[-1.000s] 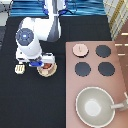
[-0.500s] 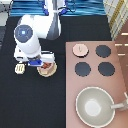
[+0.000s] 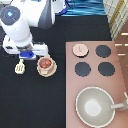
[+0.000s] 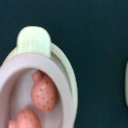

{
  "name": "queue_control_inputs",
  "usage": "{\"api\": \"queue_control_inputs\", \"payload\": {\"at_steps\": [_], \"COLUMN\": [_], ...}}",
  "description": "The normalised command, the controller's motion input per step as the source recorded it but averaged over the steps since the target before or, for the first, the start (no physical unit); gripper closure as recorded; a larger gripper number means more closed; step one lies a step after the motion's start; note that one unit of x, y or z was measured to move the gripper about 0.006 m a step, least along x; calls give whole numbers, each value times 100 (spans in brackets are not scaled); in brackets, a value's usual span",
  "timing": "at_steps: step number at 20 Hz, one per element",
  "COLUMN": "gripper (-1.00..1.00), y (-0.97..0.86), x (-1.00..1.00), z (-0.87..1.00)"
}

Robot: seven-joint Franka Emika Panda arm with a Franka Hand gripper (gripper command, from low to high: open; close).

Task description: Take the lid off the pot, put the pot on the plate, and use the tool to push the pot to the front of the table.

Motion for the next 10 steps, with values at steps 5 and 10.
{"api": "queue_control_inputs", "payload": {"at_steps": [5,10], "gripper": [-100,-100], "y": [-69,-73], "x": [-41,-46], "z": [13,-4]}}
